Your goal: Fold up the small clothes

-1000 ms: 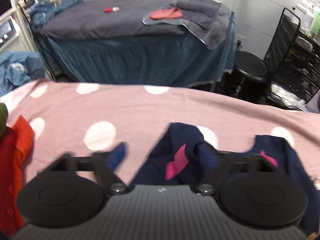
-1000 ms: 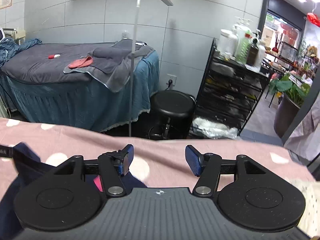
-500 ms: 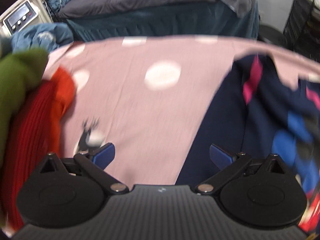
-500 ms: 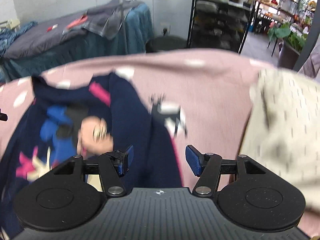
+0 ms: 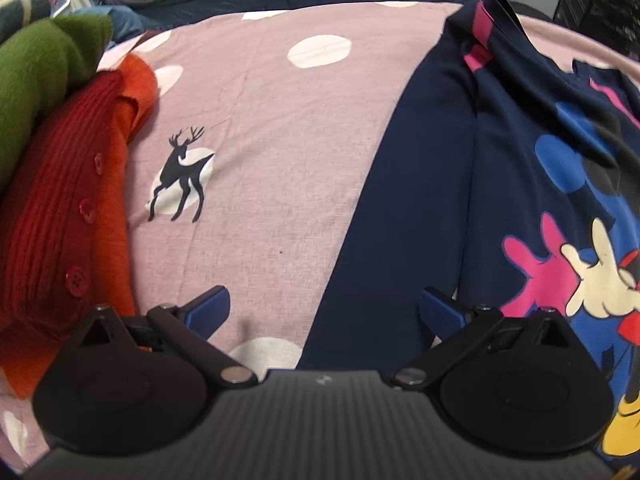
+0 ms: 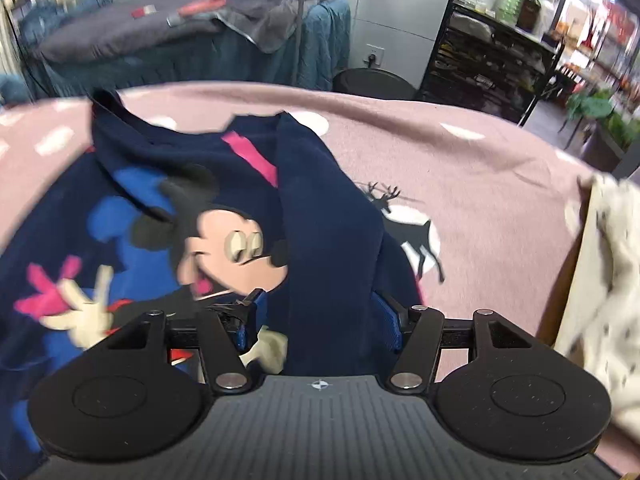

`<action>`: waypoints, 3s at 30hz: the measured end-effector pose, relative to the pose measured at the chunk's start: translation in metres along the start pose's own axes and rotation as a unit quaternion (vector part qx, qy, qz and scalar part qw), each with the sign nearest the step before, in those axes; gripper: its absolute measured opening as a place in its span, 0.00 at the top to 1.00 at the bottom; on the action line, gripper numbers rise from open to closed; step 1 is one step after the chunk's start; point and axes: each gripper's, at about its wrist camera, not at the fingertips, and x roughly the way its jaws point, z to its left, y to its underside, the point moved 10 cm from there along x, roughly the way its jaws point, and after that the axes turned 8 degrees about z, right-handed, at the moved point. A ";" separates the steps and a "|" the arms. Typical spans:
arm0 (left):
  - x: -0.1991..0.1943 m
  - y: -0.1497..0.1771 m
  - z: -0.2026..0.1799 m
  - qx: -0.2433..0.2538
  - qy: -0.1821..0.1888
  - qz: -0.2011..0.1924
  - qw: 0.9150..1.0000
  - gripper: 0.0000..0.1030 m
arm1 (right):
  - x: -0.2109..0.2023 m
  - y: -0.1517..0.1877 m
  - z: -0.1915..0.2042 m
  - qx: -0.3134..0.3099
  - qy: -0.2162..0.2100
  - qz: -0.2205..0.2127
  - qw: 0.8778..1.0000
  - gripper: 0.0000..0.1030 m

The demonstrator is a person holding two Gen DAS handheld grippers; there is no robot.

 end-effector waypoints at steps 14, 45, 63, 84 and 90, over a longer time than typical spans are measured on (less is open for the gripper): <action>0.010 -0.006 0.009 0.006 -0.011 0.010 1.000 0.00 | 0.011 -0.033 -0.158 0.157 0.096 0.008 0.983 0.97; -0.009 -0.051 0.029 0.004 0.016 -0.015 1.000 1.00 | -0.058 0.043 -0.073 0.100 -0.006 0.001 0.995 0.01; 0.009 0.041 -0.006 0.062 0.101 0.071 0.990 0.49 | -0.063 0.068 -0.054 0.091 -0.029 0.036 0.995 0.01; -0.023 -0.029 0.085 0.003 -0.119 0.006 0.993 0.12 | -0.074 0.090 -0.050 0.098 -0.064 0.050 0.992 0.01; -0.047 -0.001 0.046 0.049 -0.020 -0.014 0.999 0.05 | -0.087 0.101 -0.025 0.075 -0.164 0.049 0.982 0.01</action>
